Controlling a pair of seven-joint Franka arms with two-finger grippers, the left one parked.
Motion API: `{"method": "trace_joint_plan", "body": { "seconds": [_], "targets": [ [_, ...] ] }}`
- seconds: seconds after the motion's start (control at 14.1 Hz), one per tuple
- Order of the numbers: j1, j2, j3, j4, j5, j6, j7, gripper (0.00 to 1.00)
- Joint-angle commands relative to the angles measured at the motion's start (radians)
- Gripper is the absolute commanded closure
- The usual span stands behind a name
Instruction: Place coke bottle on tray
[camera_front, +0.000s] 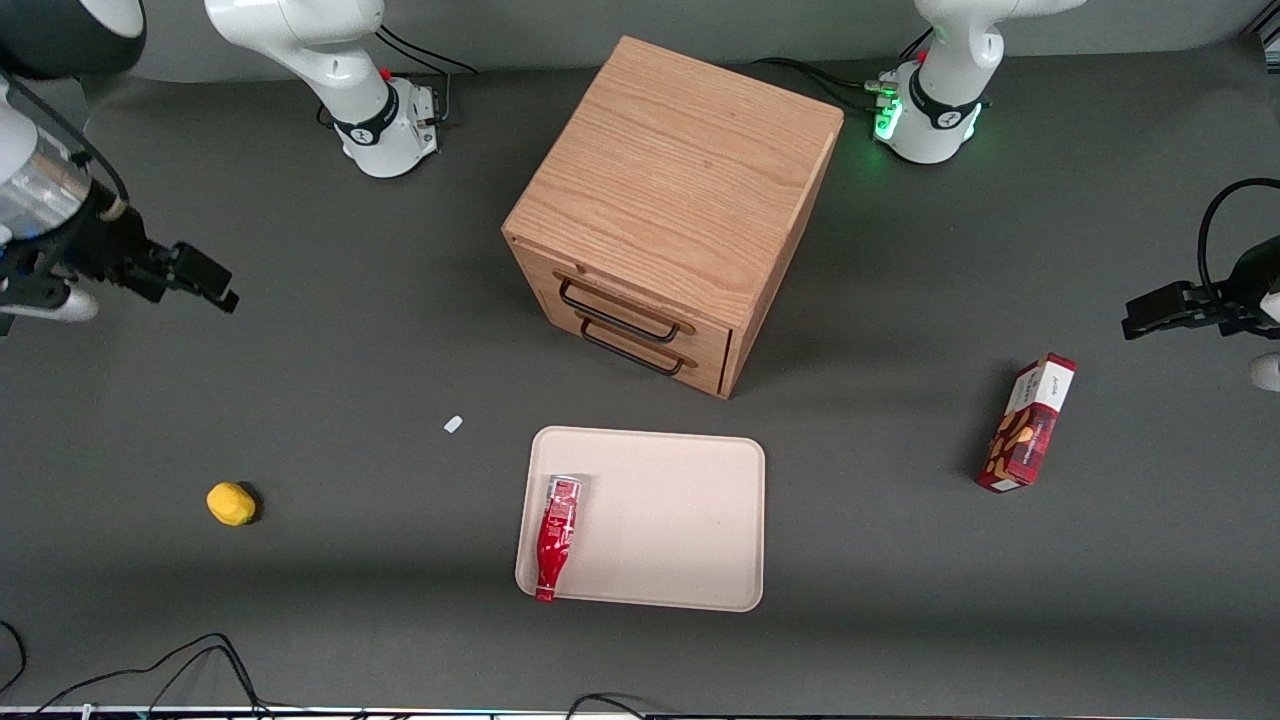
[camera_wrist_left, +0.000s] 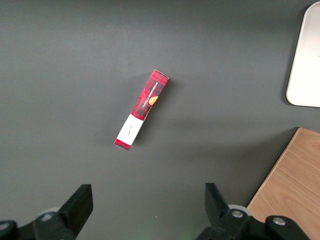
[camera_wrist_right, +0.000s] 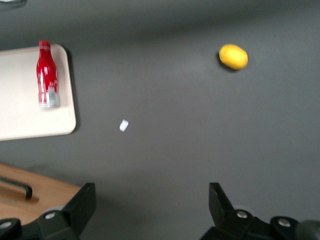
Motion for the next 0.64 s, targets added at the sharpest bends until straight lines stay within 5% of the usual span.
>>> {"method": "trace_joint_plan", "body": {
  "seconds": [0.0,0.57],
  "targets": [
    [0.007,-0.042,-0.007,-0.021,0.017,-0.054,-0.057,0.00],
    [0.011,0.004,-0.043,0.092,0.008,-0.131,-0.062,0.00]
  ]
}}
